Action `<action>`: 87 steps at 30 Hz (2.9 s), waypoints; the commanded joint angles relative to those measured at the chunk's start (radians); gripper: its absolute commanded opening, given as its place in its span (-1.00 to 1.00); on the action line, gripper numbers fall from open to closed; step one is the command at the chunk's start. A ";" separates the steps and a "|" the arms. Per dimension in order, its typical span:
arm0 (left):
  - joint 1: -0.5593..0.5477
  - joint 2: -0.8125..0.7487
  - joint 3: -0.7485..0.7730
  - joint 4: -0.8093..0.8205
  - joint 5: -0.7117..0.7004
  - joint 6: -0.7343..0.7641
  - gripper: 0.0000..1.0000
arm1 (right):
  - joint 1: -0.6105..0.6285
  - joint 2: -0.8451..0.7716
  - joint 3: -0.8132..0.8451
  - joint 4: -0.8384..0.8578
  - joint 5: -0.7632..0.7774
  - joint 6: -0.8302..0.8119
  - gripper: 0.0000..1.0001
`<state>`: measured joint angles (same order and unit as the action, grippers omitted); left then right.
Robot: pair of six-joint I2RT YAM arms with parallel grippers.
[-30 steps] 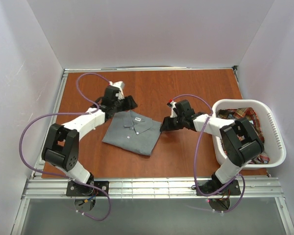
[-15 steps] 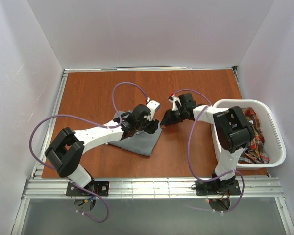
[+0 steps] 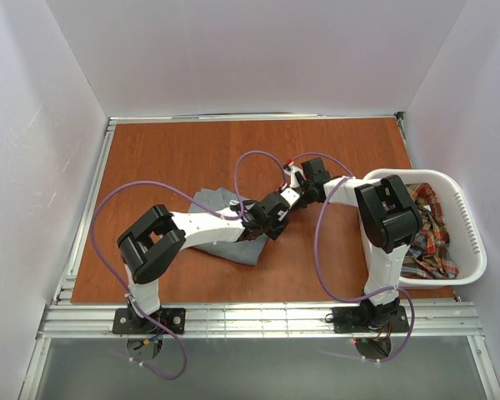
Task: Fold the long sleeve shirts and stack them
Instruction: Fold the shirt
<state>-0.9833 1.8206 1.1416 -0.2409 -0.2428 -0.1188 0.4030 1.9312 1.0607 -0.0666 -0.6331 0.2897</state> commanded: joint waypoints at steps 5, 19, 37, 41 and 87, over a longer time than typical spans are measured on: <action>-0.023 0.057 0.073 -0.037 -0.160 0.022 -0.06 | 0.003 0.023 0.016 0.016 -0.011 -0.012 -0.97; -0.057 0.126 0.132 -0.047 -0.208 0.028 -0.28 | 0.002 0.026 0.009 0.024 -0.019 -0.001 -0.97; -0.055 0.154 0.185 -0.077 -0.348 -0.042 -1.00 | 0.003 0.018 -0.008 0.040 -0.028 0.000 -0.97; -0.042 0.178 0.205 -0.098 -0.397 -0.111 -1.00 | 0.003 0.012 -0.011 0.042 -0.033 0.002 -0.97; 0.416 -0.222 -0.252 0.046 -0.073 -0.625 -0.01 | 0.129 -0.146 -0.156 0.255 -0.045 0.223 -0.55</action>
<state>-0.5972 1.6119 0.9306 -0.2691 -0.3687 -0.6964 0.5224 1.7367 0.9234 0.0780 -0.6682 0.4793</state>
